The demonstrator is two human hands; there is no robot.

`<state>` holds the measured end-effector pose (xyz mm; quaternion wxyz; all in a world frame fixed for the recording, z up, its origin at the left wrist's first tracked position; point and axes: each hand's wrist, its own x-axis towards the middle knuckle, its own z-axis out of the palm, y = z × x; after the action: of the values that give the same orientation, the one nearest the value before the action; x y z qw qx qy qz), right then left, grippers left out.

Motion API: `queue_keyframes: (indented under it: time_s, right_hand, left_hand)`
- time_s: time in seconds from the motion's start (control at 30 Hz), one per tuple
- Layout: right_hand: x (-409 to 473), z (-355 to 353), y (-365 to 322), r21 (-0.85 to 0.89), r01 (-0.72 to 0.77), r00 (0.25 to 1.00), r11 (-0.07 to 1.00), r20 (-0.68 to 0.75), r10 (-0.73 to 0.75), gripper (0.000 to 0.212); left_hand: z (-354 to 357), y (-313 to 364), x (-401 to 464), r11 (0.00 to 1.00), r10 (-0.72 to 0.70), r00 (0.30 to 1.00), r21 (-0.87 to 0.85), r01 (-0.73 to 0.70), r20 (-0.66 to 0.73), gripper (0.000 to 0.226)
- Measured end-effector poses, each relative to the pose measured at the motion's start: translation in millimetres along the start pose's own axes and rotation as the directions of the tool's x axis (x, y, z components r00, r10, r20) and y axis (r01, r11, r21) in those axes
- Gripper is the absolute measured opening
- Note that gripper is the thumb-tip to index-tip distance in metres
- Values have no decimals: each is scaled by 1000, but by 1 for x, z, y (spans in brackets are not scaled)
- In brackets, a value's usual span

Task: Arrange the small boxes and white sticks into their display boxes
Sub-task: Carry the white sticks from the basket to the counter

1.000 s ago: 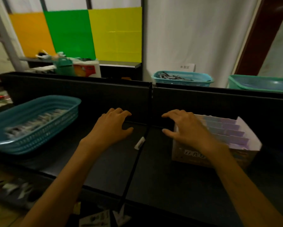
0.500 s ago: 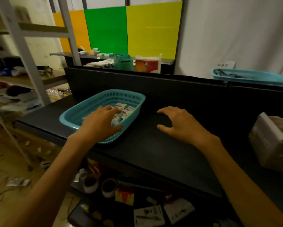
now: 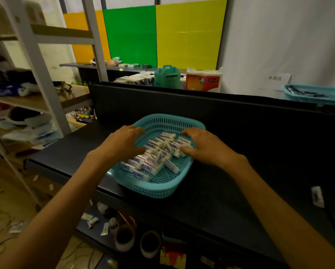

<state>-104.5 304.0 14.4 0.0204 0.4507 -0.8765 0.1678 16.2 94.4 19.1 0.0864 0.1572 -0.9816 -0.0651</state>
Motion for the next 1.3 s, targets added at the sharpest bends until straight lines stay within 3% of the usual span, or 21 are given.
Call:
queue_keyframes:
  time_s: [0.33,0.57,0.63,0.93,1.17,1.3]
  right_hand:
    - [94,40,11,-40,-94,978,995,182,99,40]
    - [110,53,16,-162,-185,902,969,363,233,49]
    - [112,55,16,-152,-215,886,965,384,259,49]
    - [122,52,10,-281,-286,800,916,456,390,87]
    - [133,62,4,-298,-336,747,894,493,445,75]
    - [133,65,3,-331,-319,759,888,471,448,88]
  left_hand:
    - [31,-27,114,980,190,943,11,-201,273,70]
    - [50,-12,163,930,313,796,2,-366,518,80]
    - [49,-11,171,913,345,763,-6,-408,546,82]
    - [61,-17,192,846,467,682,-60,-529,563,78]
    - [67,-19,193,814,532,649,-117,-569,544,85]
    - [71,-16,194,796,519,616,-72,-601,593,85]
